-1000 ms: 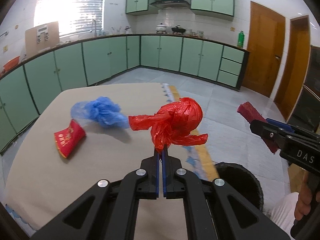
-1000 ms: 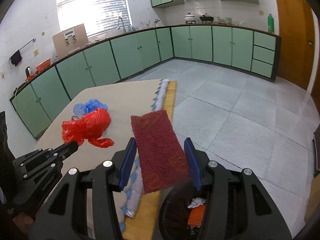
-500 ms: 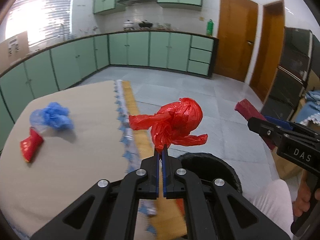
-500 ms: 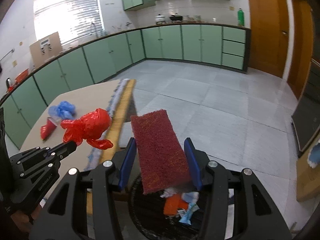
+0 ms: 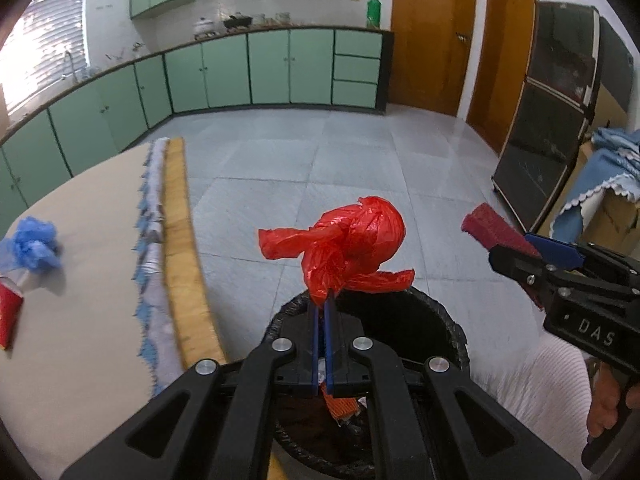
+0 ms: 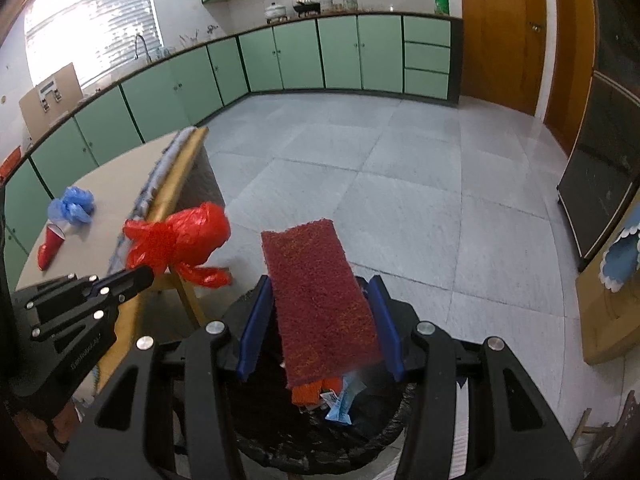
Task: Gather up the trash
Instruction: 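Carry the red bag and scouring pad over the black bin with both tools, then open both tools to drop the bag and pad into the bin, then move both tools back over the table toward the blue bag and cup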
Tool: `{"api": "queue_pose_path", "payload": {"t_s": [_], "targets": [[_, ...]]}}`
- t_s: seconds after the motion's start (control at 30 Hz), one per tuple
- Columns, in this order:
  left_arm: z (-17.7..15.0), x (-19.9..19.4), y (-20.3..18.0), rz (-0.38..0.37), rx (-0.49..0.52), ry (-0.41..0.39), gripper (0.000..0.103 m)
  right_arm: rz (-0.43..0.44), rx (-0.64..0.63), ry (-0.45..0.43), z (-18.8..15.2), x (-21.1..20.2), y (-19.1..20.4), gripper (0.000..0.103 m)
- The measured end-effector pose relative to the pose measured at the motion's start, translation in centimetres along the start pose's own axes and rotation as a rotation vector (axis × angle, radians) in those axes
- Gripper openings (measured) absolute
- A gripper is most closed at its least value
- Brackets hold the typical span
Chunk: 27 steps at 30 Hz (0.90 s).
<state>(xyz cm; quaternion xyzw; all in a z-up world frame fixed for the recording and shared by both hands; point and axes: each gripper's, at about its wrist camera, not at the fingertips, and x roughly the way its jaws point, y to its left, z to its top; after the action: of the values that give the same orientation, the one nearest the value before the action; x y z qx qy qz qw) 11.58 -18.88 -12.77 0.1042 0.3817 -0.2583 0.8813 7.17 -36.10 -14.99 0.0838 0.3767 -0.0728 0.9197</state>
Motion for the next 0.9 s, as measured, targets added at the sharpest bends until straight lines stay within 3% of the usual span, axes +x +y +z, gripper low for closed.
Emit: {"api": "queue_pose_path", "payload": {"t_s": [0.1, 0.17, 0.2, 0.23, 0.33, 0.4, 0.5, 0.7, 0.9], "targets": [[0.0, 1.1, -0.1, -0.026, 0.007, 0.035, 0.005, -0.002, -0.005, 0.036, -0.4, 1.4, -0.4, 0.051], [0.1, 1.6, 0.1, -0.036, -0.002, 0.041, 0.018, -0.011, -0.005, 0.052, -0.6, 2.1, -0.7, 0.063], [0.1, 1.8, 0.1, -0.046, -0.007, 0.043, 0.029, -0.017, -0.006, 0.054, -0.5, 2.2, -0.8, 0.066], [0.1, 1.9, 0.3, -0.054, -0.013, 0.041, 0.033, -0.03, -0.005, 0.054, -0.7, 2.4, -1.0, 0.067], [0.1, 1.9, 0.6, -0.058, -0.023, 0.039, 0.034, -0.054, 0.003, 0.059, -0.7, 2.8, -1.7, 0.074], [0.2, 1.5, 1.0, -0.058, -0.036, 0.028, 0.035, -0.077, 0.012, 0.039, -0.8, 2.6, -1.8, 0.088], [0.5, 0.3, 2.1, -0.031, -0.053, -0.007, 0.043, -0.095, 0.012, 0.002, -0.5, 2.1, -1.9, 0.095], [0.9, -3.2, 5.5, 0.046, -0.111, -0.098, 0.062, -0.011, 0.03, -0.068, 0.4, 0.5, -0.6, 0.098], [0.5, -6.6, 9.8, 0.127, -0.184, -0.164, 0.074, 0.079, 0.012, -0.104, 2.1, -0.6, 3.1, 0.098]]}}
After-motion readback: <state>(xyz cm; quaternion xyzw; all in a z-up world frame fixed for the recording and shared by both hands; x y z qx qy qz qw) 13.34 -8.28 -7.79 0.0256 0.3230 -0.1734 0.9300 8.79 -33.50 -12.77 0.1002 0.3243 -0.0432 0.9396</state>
